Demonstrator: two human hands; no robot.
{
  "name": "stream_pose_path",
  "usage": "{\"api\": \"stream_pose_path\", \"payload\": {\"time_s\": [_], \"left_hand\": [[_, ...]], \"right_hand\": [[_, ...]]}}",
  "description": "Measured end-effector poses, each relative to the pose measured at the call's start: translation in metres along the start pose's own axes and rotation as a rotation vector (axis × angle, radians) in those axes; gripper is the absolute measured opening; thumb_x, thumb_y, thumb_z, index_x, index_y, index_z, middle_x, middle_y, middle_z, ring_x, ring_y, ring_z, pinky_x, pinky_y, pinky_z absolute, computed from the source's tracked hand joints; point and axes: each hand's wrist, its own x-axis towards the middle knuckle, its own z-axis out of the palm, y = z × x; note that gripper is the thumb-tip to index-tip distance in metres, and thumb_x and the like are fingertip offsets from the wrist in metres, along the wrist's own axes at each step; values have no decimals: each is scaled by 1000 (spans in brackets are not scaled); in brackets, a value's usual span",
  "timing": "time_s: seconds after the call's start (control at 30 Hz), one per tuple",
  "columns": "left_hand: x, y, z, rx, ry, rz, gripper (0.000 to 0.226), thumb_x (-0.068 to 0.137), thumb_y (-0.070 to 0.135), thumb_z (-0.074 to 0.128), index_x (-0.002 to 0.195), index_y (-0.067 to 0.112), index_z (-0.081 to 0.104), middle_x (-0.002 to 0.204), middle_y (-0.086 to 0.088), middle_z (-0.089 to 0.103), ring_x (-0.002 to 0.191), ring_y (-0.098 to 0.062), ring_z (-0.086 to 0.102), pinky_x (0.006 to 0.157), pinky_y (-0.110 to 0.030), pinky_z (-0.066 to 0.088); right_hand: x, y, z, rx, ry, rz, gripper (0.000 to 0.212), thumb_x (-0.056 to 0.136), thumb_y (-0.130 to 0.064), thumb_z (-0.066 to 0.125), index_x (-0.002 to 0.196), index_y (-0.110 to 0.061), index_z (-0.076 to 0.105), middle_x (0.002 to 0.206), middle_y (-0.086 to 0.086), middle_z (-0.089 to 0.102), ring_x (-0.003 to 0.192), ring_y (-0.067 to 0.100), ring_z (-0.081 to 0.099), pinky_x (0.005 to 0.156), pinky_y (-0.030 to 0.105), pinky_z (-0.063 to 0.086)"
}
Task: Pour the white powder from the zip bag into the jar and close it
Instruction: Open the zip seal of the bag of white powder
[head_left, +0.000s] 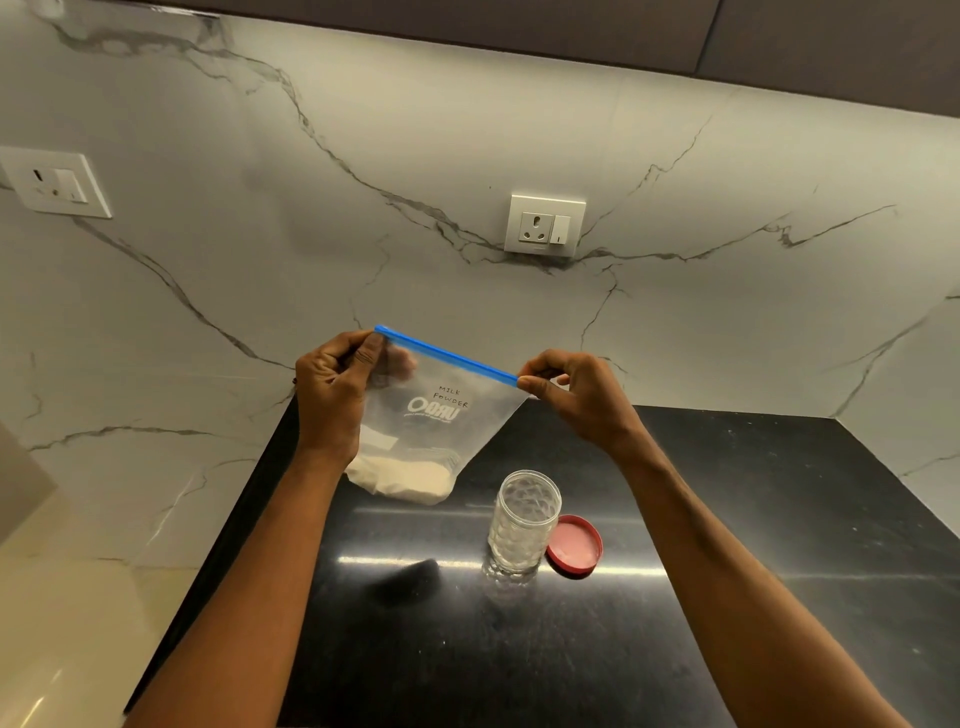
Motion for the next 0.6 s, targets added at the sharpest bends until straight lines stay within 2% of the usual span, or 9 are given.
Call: {"api": "stream_pose_path", "payload": {"time_s": [0.13,0.3,0.37,0.47,0.6], "left_hand": [[-3,-5,6,-46,-18,-24,24,99,18,60,102,-4,71,81,-14,77,71,-29,76,69,-34,62],[-5,-7,8,-106,-74,-55,20,98,22,62,101,6,73,84,-15,77,74,-34,76,71,-38,63],[-4,-7,8,-114,-93,-51,19,98,24,63,101,9,74,84,-14,77,75,-33,76,71,-37,63],[-3,-6,8,-126,-89,-47,19,97,26,63,101,11,74,85,-12,78,76,-33,76,71,-37,63],[-5,-6,6,-107,-58,-54,19,96,25,63,101,10,73,86,-12,78,78,-32,76,72,-37,63]], "right_hand": [[1,8,-2,17,-14,21,15,90,-18,70,100,-7,72,95,3,73,84,6,63,73,1,41],[2,8,-6,49,-83,48,16,90,-24,70,102,-14,72,98,-5,71,88,-5,62,74,-2,39],[6,3,-5,22,-135,22,21,90,-27,70,106,-15,72,102,-7,70,90,0,62,73,-2,40],[12,-2,0,-6,-199,1,23,91,-26,69,109,-11,71,106,-2,70,90,5,61,72,6,45],[13,-4,2,53,-141,2,17,92,-19,68,103,-8,73,104,7,73,86,12,65,78,19,54]]}}
